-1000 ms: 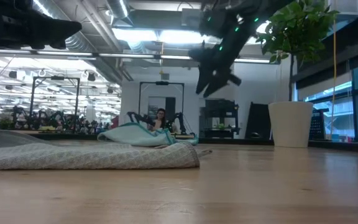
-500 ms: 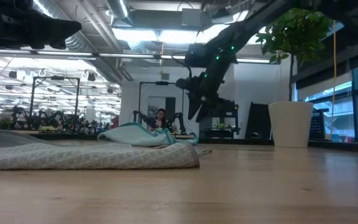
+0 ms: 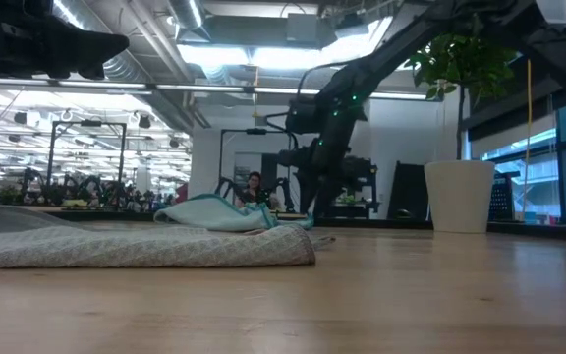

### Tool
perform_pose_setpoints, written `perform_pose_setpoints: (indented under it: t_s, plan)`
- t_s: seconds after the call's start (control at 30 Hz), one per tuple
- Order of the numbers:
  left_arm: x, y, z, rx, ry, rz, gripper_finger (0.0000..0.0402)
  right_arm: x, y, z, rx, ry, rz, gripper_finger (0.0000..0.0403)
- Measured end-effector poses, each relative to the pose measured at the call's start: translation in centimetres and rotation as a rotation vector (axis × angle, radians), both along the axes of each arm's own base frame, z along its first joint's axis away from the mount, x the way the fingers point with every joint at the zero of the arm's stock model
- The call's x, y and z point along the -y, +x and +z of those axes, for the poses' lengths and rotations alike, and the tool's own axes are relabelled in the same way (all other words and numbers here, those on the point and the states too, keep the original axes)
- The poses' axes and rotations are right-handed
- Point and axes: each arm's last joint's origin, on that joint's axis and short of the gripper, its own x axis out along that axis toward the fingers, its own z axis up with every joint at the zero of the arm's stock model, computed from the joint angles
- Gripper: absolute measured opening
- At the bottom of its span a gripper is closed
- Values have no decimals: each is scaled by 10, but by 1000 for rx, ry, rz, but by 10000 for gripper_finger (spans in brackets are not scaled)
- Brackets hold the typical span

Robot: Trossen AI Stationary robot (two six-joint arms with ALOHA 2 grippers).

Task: Roll microfiber towels into tight, uniform cylinder then place into a basket
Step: Fold the blue towel

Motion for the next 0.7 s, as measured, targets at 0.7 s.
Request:
perform_pose_setpoints:
  t_s: [0.7]
  plan:
    - [0,0,0,-1,-1,0,0,6,-1,1,-33,-115,72,8]
